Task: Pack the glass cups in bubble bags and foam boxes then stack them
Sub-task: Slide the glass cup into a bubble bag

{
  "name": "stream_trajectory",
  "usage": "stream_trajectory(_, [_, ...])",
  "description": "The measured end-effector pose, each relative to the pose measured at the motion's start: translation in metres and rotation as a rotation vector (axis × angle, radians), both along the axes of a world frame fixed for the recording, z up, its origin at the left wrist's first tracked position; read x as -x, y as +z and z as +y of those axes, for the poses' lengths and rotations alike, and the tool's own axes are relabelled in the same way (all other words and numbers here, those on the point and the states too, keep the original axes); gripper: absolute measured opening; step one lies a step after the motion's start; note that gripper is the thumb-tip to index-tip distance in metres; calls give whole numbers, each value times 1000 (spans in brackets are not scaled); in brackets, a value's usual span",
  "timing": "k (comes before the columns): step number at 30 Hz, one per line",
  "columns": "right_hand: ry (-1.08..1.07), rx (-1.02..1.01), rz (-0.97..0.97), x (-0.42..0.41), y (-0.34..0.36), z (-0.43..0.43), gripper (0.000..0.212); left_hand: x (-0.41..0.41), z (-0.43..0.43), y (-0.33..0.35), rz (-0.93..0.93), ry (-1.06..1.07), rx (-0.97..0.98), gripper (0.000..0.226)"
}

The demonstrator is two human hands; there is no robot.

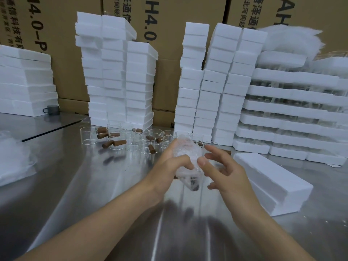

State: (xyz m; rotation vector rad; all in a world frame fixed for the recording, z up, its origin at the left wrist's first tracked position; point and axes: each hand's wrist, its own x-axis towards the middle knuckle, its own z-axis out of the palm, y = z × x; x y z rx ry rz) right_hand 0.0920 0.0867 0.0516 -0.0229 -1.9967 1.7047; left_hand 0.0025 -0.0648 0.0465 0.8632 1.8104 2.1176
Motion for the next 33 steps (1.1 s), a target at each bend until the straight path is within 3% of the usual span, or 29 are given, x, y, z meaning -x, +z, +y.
stream_trajectory(3, [49,14,-1,0,0,0,50,3,2,-2,-88,-64,-39,73])
stream_trajectory(7, [39,60,-16,1,-3,2,43,8,7,-1,-234,11,-144,68])
stream_trajectory(10, [60,59,-40,2,-5,2,27,13,5,-4,-374,32,-130,85])
stream_trajectory(12, [91,44,-53,3,-7,1,23,15,1,-4,-416,10,-116,85])
stream_trajectory(17, [115,1,-62,4,-7,0,27,22,0,-5,-495,-17,-243,59])
stream_trajectory(22, [133,-139,-76,4,-11,3,44,15,1,-6,-503,-147,-114,71])
stream_trajectory(25, [161,-208,-64,7,-12,7,46,10,4,-3,-485,-100,-68,64])
stream_trajectory(28, [-70,-352,56,6,-1,23,44,10,3,-4,-570,38,-89,56])
stream_trajectory(30, [-406,-645,77,2,6,42,45,14,-1,-6,-626,123,-107,52])
stream_trajectory(33, [-799,-951,-130,-7,12,75,52,20,-7,-4,-745,141,-171,54])
